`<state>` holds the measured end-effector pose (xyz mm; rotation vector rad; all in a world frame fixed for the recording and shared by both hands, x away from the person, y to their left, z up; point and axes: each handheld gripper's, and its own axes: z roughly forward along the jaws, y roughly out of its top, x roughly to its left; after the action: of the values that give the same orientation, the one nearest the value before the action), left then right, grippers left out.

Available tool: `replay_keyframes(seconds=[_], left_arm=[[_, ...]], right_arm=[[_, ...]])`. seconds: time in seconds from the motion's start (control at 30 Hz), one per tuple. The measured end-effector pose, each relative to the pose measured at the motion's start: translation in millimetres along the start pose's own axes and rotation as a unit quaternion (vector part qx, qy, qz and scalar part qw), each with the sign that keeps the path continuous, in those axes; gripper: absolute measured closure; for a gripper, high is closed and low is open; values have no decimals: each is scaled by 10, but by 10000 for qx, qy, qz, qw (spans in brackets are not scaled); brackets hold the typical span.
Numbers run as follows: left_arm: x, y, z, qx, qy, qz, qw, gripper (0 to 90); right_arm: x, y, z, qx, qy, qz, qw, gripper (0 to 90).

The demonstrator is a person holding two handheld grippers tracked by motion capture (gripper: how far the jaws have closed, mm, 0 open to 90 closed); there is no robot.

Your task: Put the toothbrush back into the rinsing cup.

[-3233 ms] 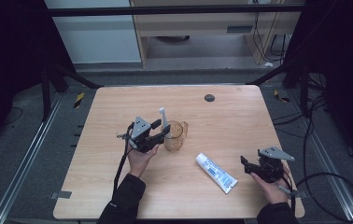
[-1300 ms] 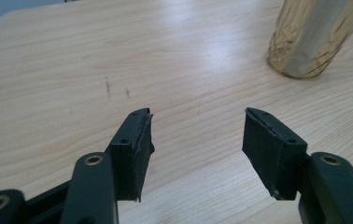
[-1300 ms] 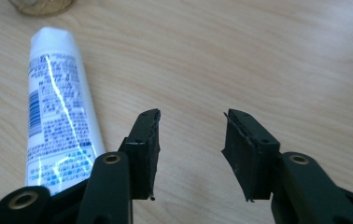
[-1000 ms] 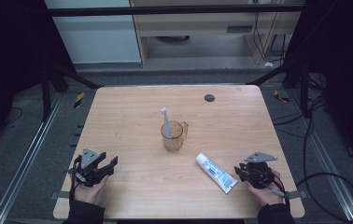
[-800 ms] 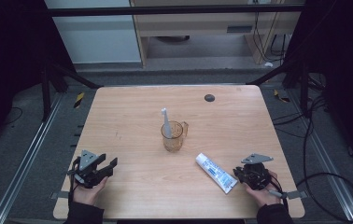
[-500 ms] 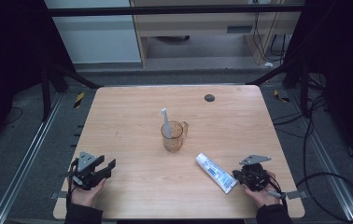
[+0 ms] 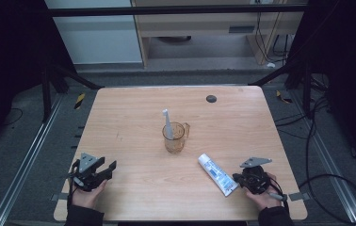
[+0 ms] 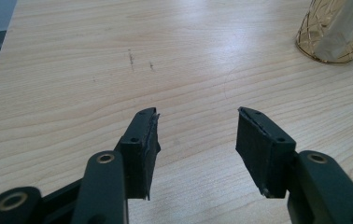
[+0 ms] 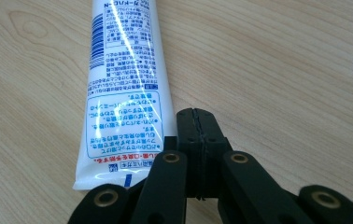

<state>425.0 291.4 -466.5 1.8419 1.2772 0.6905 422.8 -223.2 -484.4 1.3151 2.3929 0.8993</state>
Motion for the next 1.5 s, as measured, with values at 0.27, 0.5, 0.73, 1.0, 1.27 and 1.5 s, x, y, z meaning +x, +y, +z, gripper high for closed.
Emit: replay_keyframes(seconds=[0.27, 0.5, 0.73, 1.0, 1.27, 1.5], left_arm=[[2, -1, 7, 11, -2, 15, 10000, 470], [1, -2, 20, 18, 17, -14, 10000, 457], [-9, -4, 40, 62, 0, 5, 10000, 449], [-4, -8, 53, 108, 42, 1, 9999, 425], [-19, -10, 68, 156, 46, 83, 9998, 415], [-16, -8, 68, 158, 57, 51, 9998, 413]], right_arm=[[86, -14, 2, 32, 208, -102, 9997, 900], [236, -26, 14, 3, 444, -219, 9988, 900], [343, -9, 41, 2, 656, -274, 9975, 899], [408, 20, 61, -51, 828, -245, 9963, 898], [513, 86, 132, -66, 990, -385, 9943, 892], [580, 138, 190, -90, 1057, -453, 9933, 886]])
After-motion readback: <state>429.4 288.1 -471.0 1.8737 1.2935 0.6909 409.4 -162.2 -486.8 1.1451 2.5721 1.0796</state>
